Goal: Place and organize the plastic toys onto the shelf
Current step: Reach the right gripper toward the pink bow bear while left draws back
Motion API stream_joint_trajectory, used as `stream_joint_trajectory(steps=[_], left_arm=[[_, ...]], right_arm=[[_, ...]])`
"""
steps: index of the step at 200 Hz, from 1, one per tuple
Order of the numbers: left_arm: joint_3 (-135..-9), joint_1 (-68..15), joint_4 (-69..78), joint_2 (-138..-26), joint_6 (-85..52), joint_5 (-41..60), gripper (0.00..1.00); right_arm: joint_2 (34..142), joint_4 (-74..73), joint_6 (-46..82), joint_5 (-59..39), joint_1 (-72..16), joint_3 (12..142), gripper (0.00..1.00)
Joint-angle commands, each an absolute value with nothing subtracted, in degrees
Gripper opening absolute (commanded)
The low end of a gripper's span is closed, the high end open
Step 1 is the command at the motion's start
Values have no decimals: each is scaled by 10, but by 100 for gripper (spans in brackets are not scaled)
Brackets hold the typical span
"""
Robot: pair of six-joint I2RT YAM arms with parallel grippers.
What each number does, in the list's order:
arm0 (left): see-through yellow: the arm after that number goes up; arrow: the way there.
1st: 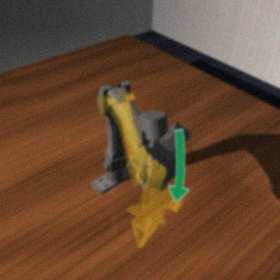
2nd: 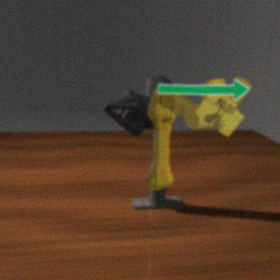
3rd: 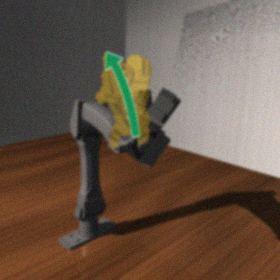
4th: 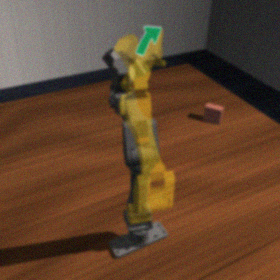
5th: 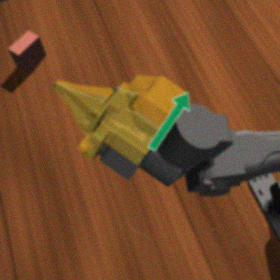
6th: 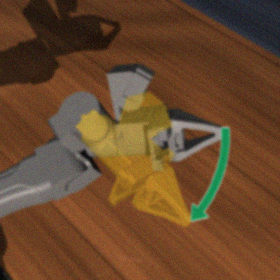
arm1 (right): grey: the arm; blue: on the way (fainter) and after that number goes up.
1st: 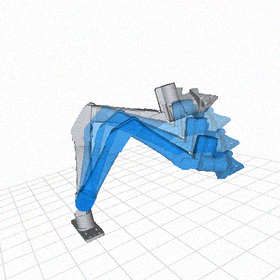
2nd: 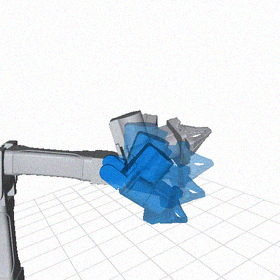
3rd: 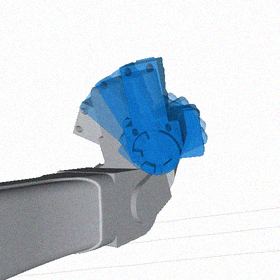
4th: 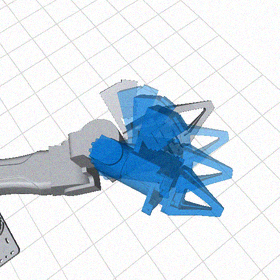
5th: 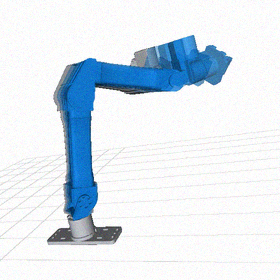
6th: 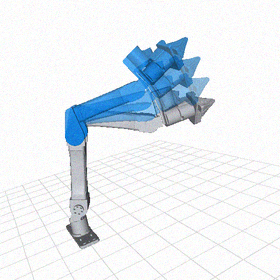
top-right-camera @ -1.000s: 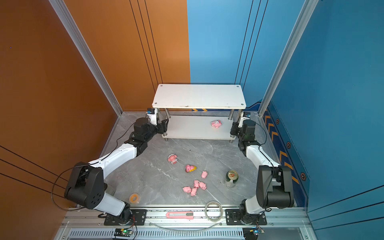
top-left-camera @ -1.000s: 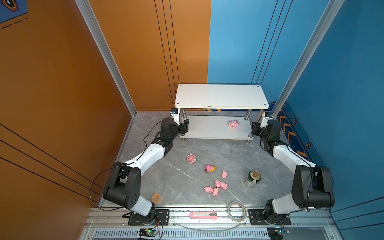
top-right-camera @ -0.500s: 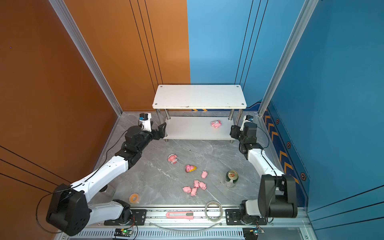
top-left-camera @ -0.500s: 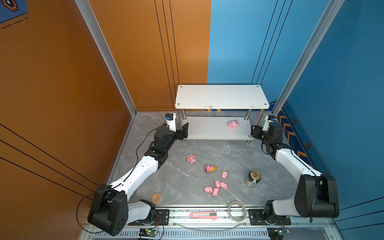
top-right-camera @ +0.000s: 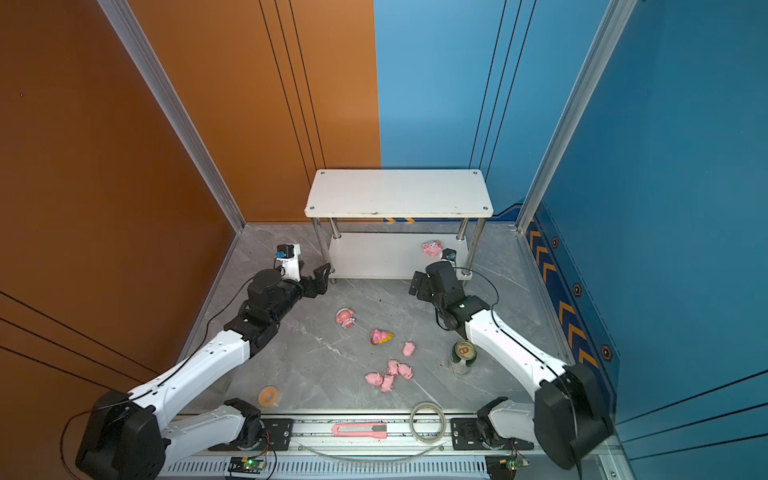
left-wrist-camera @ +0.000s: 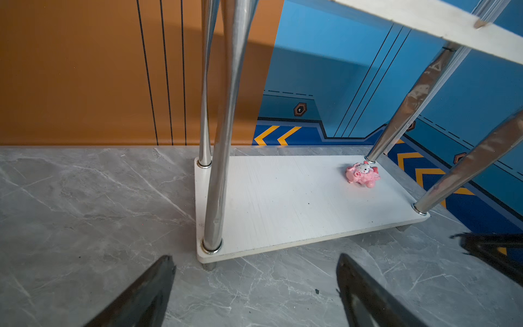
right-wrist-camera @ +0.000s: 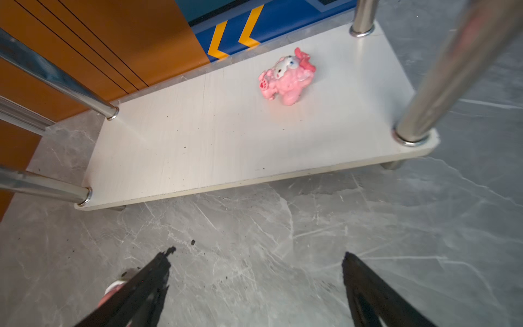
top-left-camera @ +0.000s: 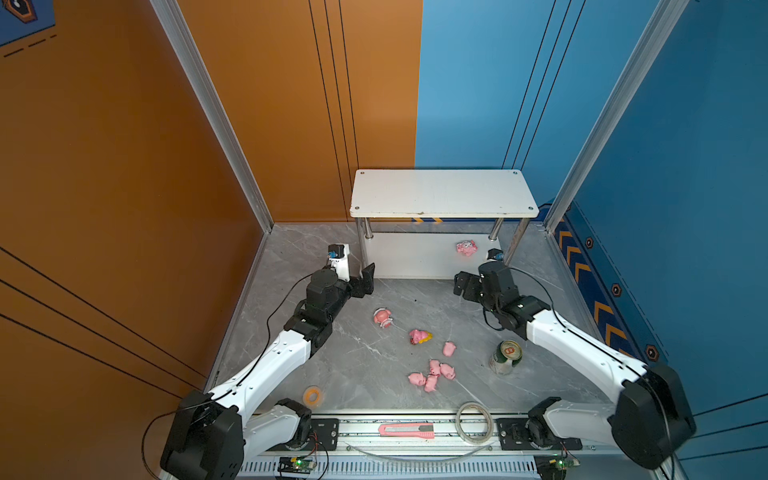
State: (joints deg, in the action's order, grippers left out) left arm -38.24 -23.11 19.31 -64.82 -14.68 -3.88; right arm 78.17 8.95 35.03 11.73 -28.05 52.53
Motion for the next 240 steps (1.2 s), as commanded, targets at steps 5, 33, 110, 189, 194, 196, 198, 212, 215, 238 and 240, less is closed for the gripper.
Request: stream_joint_trajectory(steps=[5, 33, 110, 189, 194, 196, 198, 212, 215, 238, 240], left_arm=[[-367, -239, 187, -635, -156, -29, 91], [-363, -240, 193, -633, -156, -24, 92], [-360, -233, 212, -670, -161, -13, 93], [-366, -219, 225, -711, -169, 0, 94], [-367, -218, 225, -713, -170, 0, 94], [-367, -218, 225, -713, -170, 1, 94], [-368, -217, 226, -714, -170, 1, 94], [-369, -216, 226, -719, -170, 5, 94], [-369, -215, 227, -720, -170, 5, 94], [-368, -214, 230, -723, -172, 11, 94], [-368, -214, 230, -723, -172, 11, 94]], right_arm=[[875, 78, 387, 141, -274, 608, 100], [962, 53, 407, 157, -246, 660, 100], [1103, 38, 404, 131, -172, 781, 96], [1230, 49, 364, 54, -150, 934, 91], [1234, 52, 360, 52, -151, 941, 90], [1235, 52, 359, 51, -151, 944, 90], [1236, 53, 357, 50, -152, 947, 89], [1245, 61, 347, 41, -151, 962, 86], [1247, 62, 346, 40, -152, 964, 85], [1254, 66, 327, 30, -150, 968, 76], [1254, 66, 326, 28, -150, 966, 75]])
